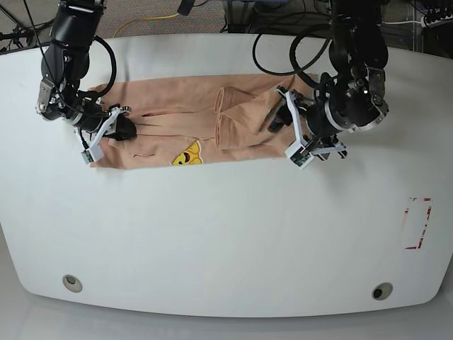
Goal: Fold the T-shirt properly
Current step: 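Carry the strip end with the left gripper toward the right gripper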
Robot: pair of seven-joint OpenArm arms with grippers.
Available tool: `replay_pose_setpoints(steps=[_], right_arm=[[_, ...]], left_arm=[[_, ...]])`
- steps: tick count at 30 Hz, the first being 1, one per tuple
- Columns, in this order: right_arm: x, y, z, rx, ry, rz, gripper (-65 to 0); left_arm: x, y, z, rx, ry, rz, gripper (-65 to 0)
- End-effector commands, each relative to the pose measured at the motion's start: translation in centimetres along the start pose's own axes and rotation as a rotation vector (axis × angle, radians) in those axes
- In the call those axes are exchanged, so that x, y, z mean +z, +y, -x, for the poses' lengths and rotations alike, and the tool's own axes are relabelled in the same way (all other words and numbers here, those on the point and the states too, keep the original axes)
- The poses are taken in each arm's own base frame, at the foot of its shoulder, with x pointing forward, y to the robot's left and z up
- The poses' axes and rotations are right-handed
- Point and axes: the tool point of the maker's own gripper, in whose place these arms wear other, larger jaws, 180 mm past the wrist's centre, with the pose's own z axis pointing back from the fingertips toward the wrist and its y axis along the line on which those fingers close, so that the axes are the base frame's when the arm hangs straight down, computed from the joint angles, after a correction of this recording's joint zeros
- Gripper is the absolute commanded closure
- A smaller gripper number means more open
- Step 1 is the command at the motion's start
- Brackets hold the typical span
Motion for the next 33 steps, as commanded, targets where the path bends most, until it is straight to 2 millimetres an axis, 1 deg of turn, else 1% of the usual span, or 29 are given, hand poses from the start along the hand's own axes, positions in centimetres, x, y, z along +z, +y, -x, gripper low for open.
replay_pose_setpoints(steps=[1,2,3,5,9,11,16,20,24,27,30,31,33], right_arm=[[0.5,-1.6,2.1,0.005,0.108,0.068,-12.4],[0.5,-1.6,2.1,0.005,0.108,0.068,-12.4],[0.5,-1.6,2.0,0.006,0.107,0.068,-12.4],[0.5,-1.5,1.9,0.006,0.105,0.066,-12.4],[0.5,-1.5,2.1,0.004,0.107,0.067,-12.4],[0.5,-1.5,2.1,0.004,0.107,0.067,-12.4],[0.5,-1.5,2.0,0.004,0.105,0.067,-12.4],[0.5,-1.5,2.0,0.004,0.105,0.067,-12.4],[0.5,-1.5,1.9,0.005,0.105,0.067,-12.4],[0.5,-1.5,1.9,0.005,0.105,0.067,-12.2],[0.5,-1.5,2.0,0.004,0.107,0.067,-12.2],[0.5,-1.5,2.0,0.004,0.107,0.067,-12.2],[0.5,-1.5,2.2,0.003,0.11,0.067,-12.2]], left_arm=[[0.8,1.5,-1.2,0.007,-0.057,-0.036,-18.6],[0.8,2.0,-0.6,0.024,-0.046,-0.045,-13.1],[0.8,2.3,-0.3,0.038,-0.038,-0.05,-8.9],[0.7,2.4,-0.1,0.04,-0.032,-0.05,-6.8],[0.4,1.6,0.8,0.046,-0.009,-0.028,-7.9],[0.3,1.3,0.7,0.043,-0.009,-0.021,-7.9],[-0.7,-1.0,0.8,-0.014,0.02,0.036,-8.1],[-2.0,-2.6,2.5,-0.07,0.107,0.059,-8.1],[-3.2,-4.0,3.6,-0.114,0.17,0.09,-8.1],[-3.5,-5.4,3.4,-0.155,0.171,0.126,-8.1],[-3.9,-7.6,3.1,-0.223,0.17,0.185,-8.2],[-3.9,-8.4,3.0,-0.272,0.17,0.211,-8.2],[-3.9,-9.3,2.3,-0.335,0.16,0.231,-8.2]])
